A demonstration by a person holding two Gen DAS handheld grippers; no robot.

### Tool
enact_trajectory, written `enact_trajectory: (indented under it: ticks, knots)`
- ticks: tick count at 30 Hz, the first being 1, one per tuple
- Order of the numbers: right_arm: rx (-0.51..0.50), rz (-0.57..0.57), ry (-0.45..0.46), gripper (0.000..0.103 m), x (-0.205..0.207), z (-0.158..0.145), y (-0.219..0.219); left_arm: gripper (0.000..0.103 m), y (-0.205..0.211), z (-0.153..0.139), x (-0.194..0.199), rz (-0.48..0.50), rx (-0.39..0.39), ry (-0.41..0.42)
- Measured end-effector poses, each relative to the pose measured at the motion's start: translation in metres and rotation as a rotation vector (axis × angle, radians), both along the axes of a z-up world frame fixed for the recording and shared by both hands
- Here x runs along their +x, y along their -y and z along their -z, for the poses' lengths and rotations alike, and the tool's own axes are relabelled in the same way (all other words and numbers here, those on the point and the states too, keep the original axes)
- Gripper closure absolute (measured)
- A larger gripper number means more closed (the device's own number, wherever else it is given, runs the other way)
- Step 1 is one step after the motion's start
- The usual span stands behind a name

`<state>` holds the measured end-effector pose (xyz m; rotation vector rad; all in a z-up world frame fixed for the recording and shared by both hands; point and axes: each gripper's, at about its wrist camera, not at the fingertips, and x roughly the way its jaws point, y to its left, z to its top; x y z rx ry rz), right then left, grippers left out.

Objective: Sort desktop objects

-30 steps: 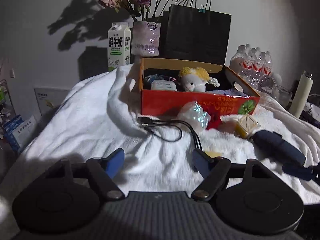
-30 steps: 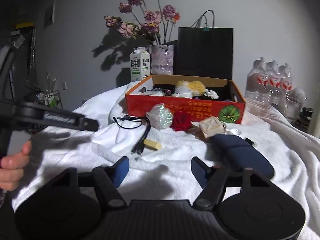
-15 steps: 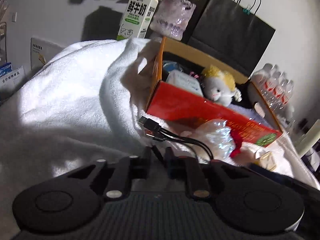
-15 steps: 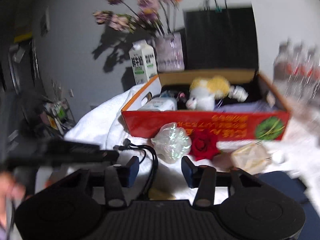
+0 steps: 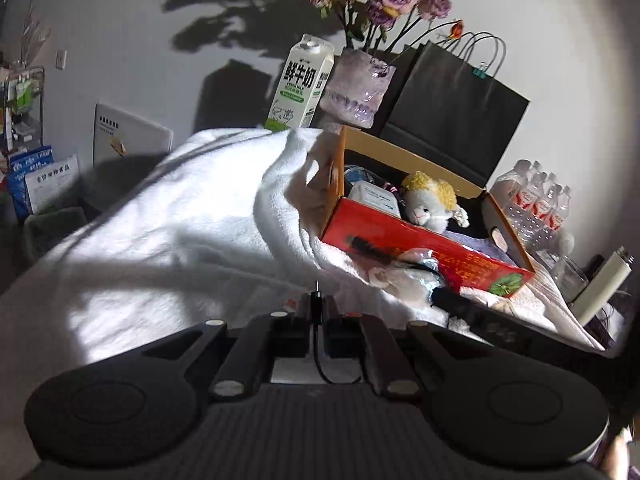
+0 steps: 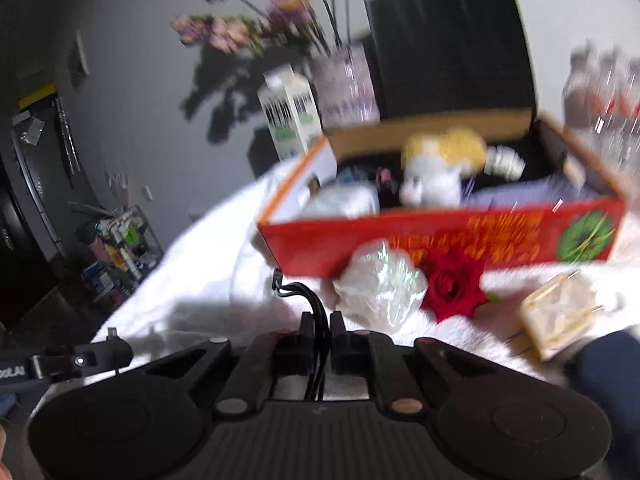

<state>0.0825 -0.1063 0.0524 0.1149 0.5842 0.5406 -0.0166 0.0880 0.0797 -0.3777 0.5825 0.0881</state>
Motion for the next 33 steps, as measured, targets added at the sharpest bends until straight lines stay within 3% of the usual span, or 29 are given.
enact_trajectory:
  ticks: [8,15,20,26,33]
  knots:
    - [0.002,0.067,0.241,0.097,-0.103,-0.064,0.040,0.097,0.028,-0.032,-0.037,0.098,0.029,0.071]
    - [0.022,0.158,0.281,0.097,-0.153,-0.081,0.093,0.097,0.058,-0.052,-0.063,0.220,0.022,0.128]
    - [0.026,0.159,0.275,0.097,-0.164,-0.078,0.108,0.097,0.073,-0.059,-0.050,0.302,0.029,0.115]
    - [0.002,0.162,0.324,0.097,-0.121,-0.100,0.122,0.097,0.075,-0.095,0.025,0.364,0.195,0.136]
    - [-0.137,0.167,0.278,0.097,0.036,-0.121,0.116,0.097,0.088,-0.104,0.174,0.409,0.296,0.087]
